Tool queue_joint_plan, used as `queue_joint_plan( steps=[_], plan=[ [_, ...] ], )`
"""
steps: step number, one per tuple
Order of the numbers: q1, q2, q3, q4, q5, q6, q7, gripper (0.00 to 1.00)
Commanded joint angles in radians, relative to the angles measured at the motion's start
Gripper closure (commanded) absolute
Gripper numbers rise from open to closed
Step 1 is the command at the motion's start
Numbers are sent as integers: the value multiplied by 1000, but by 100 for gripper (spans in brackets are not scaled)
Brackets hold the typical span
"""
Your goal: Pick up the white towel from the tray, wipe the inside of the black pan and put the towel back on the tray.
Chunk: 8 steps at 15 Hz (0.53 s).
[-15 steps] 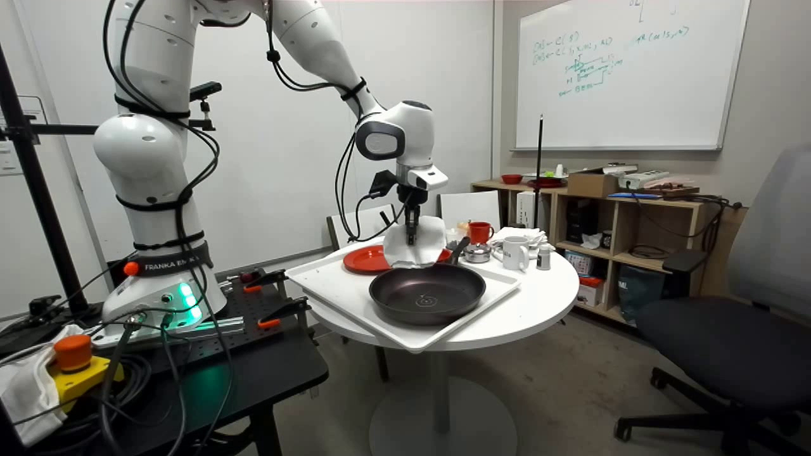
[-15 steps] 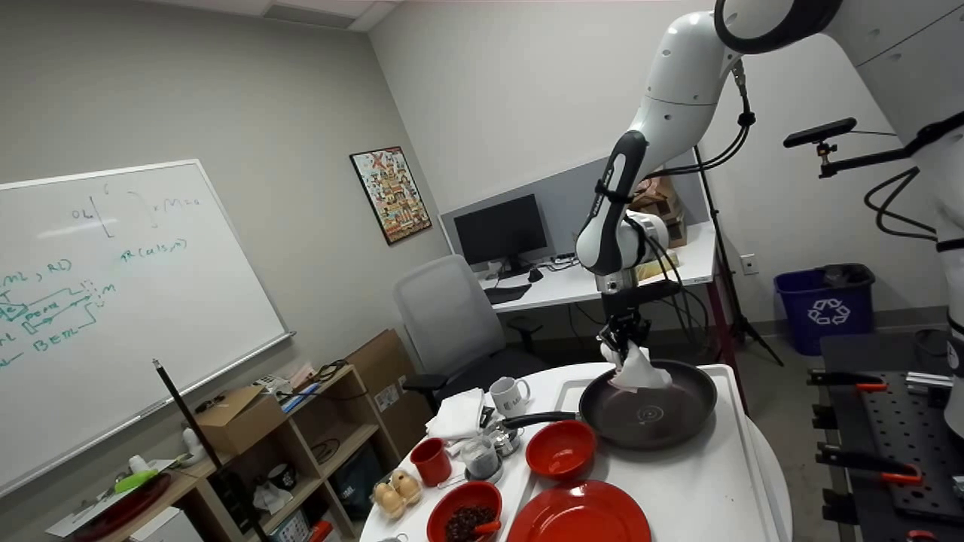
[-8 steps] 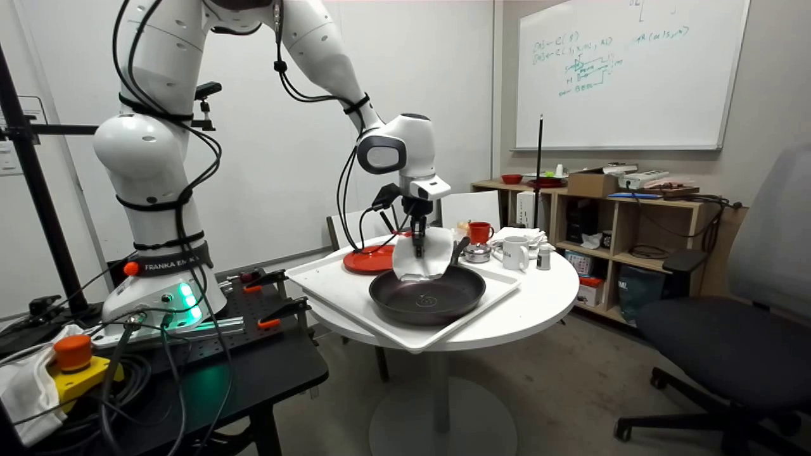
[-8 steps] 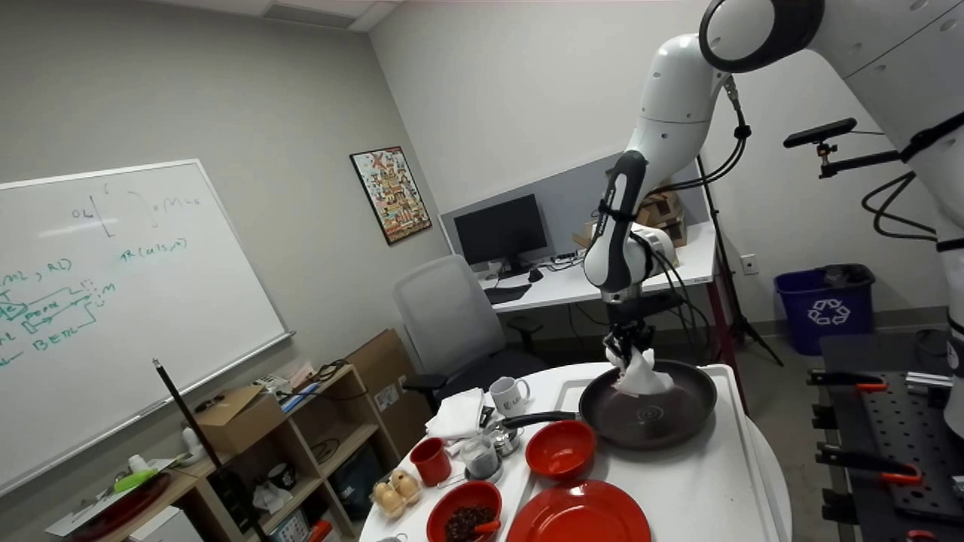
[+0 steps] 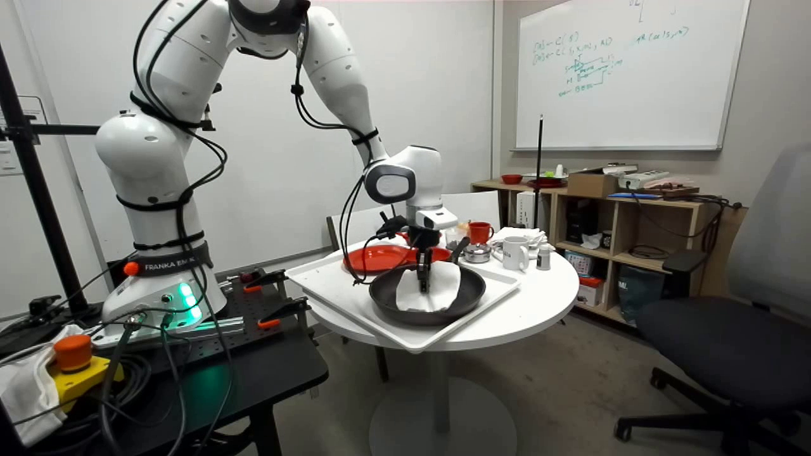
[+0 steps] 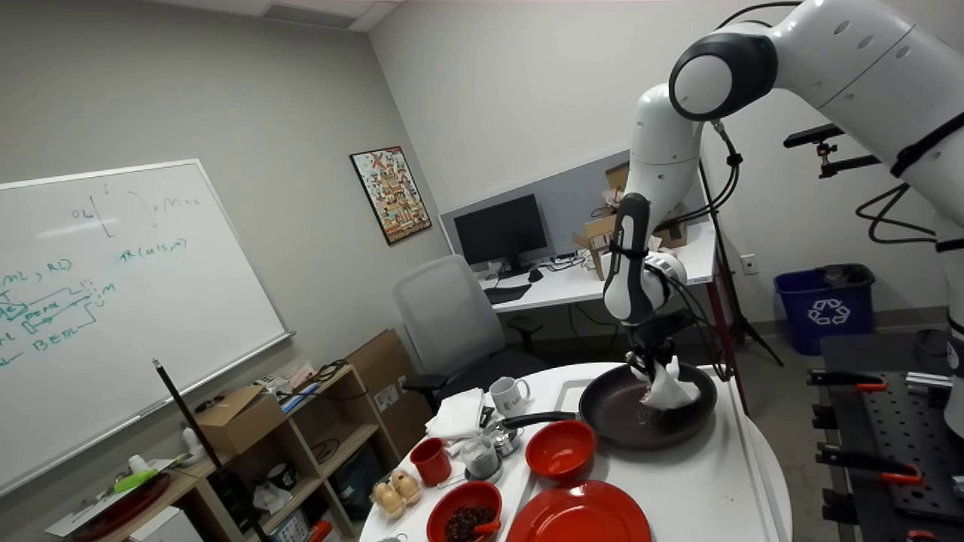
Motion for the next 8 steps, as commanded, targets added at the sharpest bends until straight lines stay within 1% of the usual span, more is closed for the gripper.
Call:
queue_joint_plan(
  steps=[1,3,8],
  plan=[
    [18,63,-34,60,-61,-66,29,94],
    [7,81,-34,78,-74,-96,12,94],
    [-51,128,-13,164,-61,-167,-30,94]
  ],
)
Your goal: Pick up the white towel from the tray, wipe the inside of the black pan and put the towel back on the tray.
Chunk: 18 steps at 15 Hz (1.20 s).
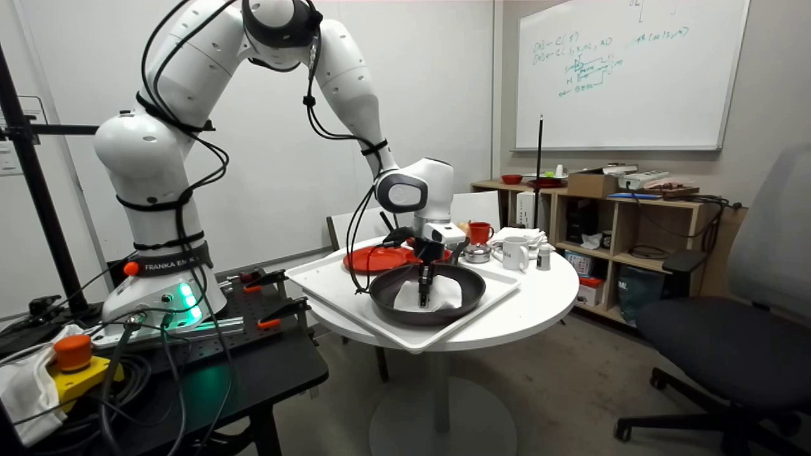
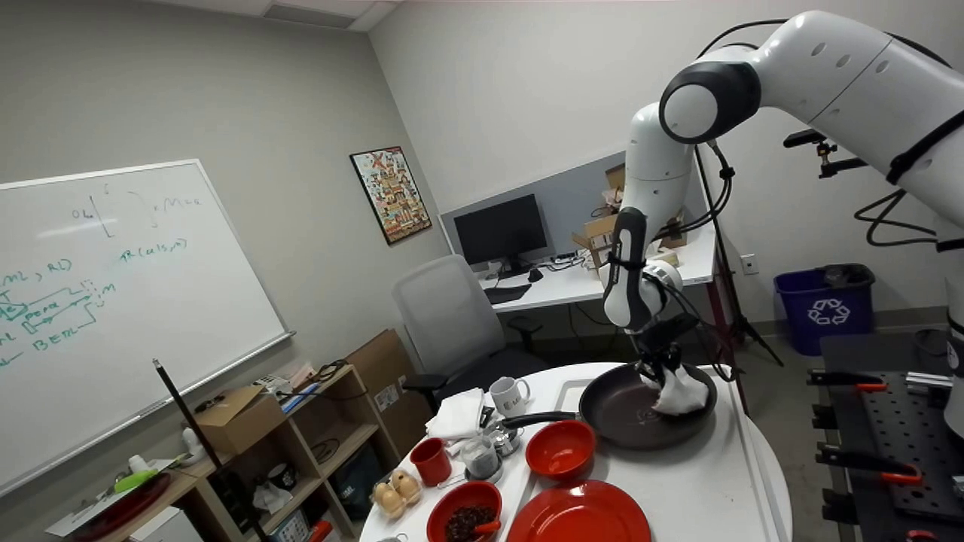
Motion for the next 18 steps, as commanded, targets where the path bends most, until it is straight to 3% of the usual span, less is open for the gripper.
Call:
queue_joint_plan(
  steps=[1,9,15,18],
  plan=[
    [-54,42,14,90,-5,-59,-39,94],
    [-206,47,121,173,66,-43,-208,94],
    [-235,58,198,169,94,2,-315,94],
    [-263,72,261,155,123,108,-405,94]
  ],
)
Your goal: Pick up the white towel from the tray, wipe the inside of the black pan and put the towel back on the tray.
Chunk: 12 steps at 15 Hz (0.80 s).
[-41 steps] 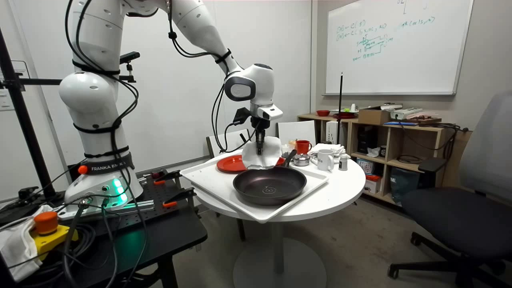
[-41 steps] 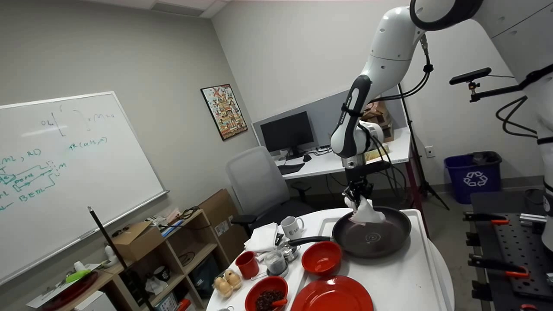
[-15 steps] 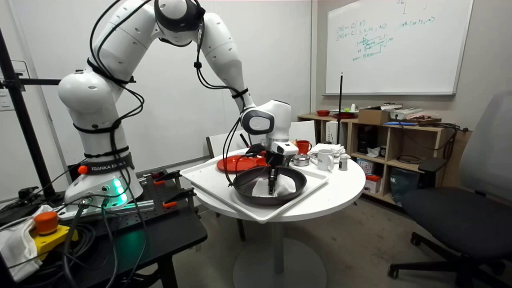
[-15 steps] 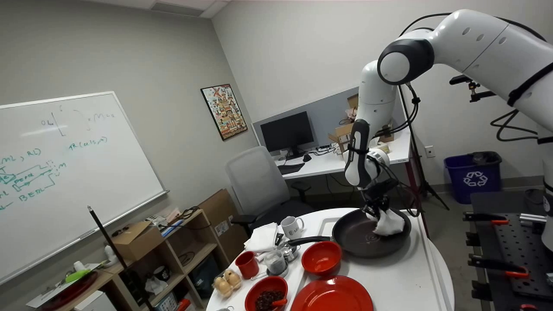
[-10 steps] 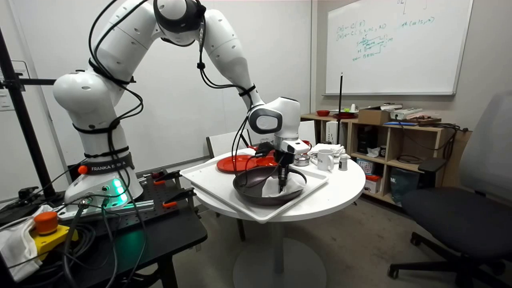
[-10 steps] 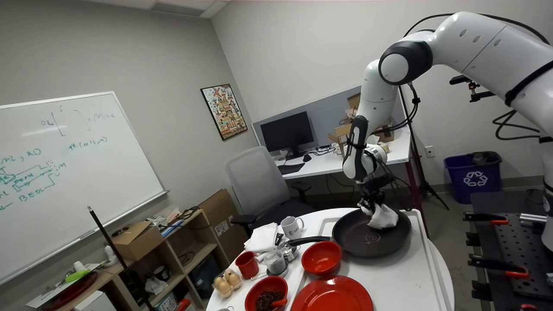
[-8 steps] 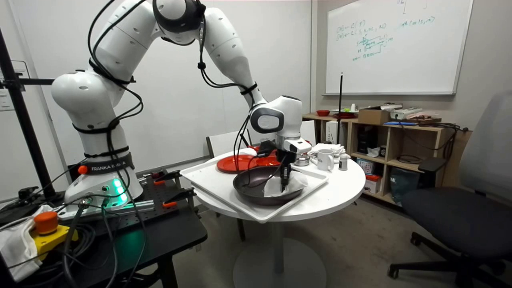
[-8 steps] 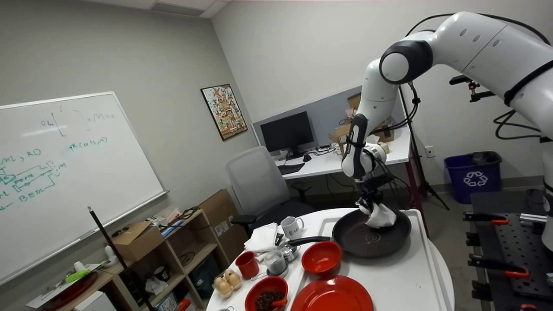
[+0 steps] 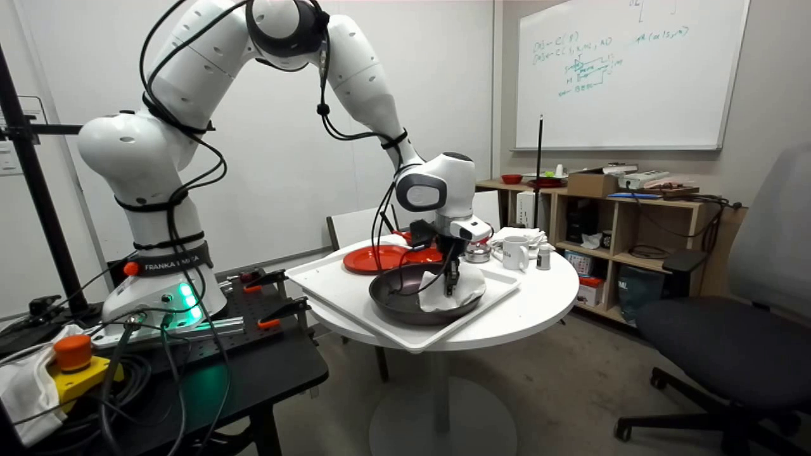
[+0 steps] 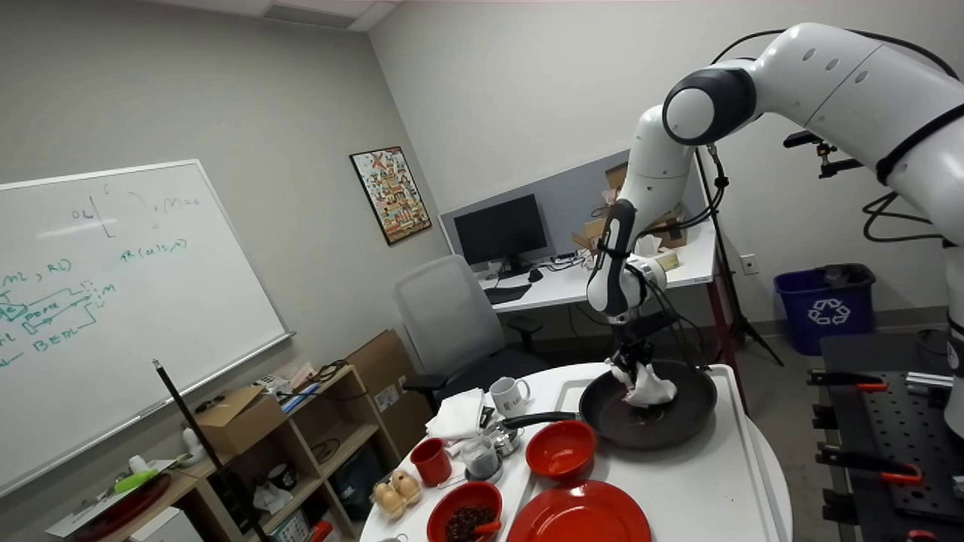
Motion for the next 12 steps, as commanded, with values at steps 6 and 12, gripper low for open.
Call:
queue_joint_plan(
  steps=[6,12],
  plan=[
    [-251,54,327,-40,100,299,-376,94],
    [-581,118,641,-60,84,138,-601,94]
  ],
)
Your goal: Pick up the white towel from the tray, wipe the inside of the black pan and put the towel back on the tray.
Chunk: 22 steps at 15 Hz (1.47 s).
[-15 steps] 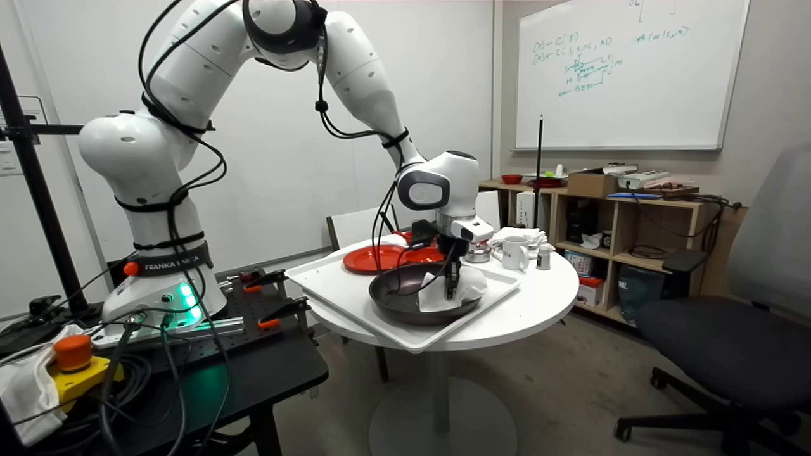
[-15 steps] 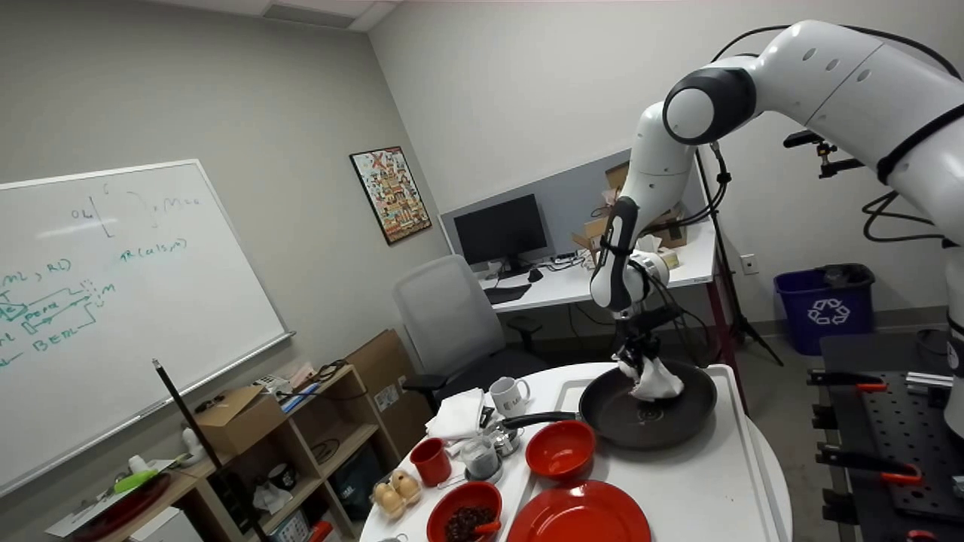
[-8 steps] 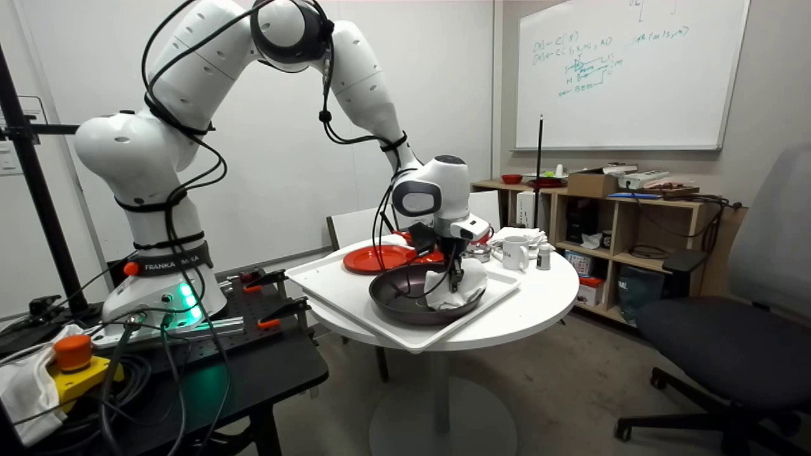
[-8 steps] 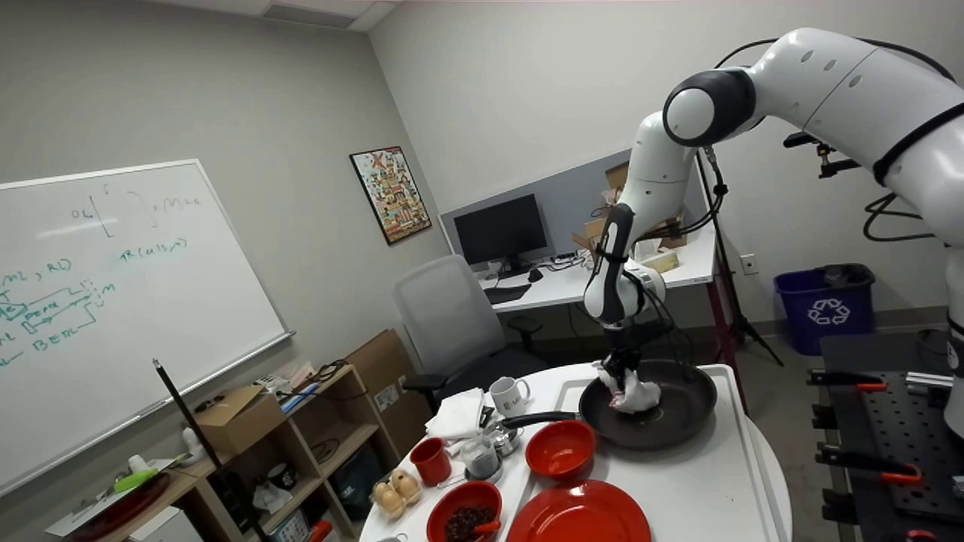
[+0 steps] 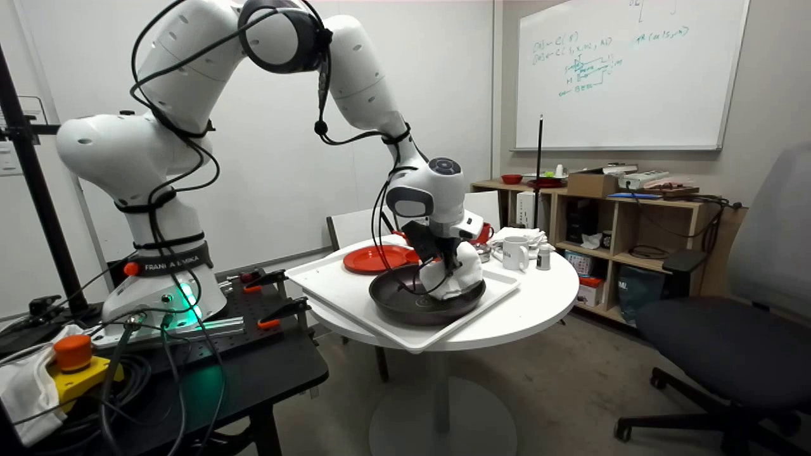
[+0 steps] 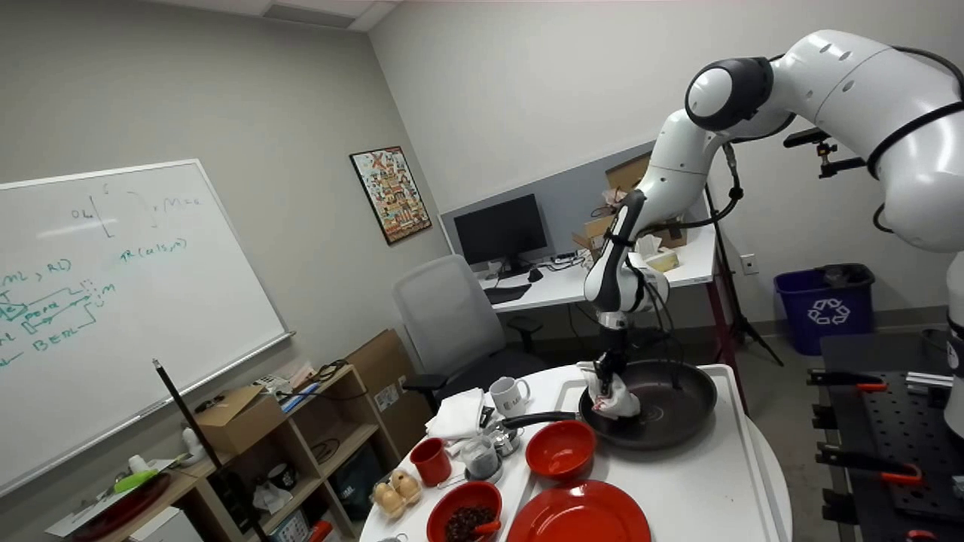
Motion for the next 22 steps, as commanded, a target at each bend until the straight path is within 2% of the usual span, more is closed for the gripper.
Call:
queue_joint_plan(
  steps=[1,3,5,8,11,18,22],
  plan=[
    [-177,39,148,-14,9,-144,-145,94],
    [-213,37,161,-21,22,-222,-191,94],
    [-220,33,145,-19,29,-268,-212,94],
    [-145,-10,54,-23,6,-326,-145,94],
    [-38,-46,-52,-28,-10,-361,-90,94],
    [289,-81,-321,-18,-80,-325,115,94],
    [443,-58,-435,22,-120,-329,239,94]
  ],
)
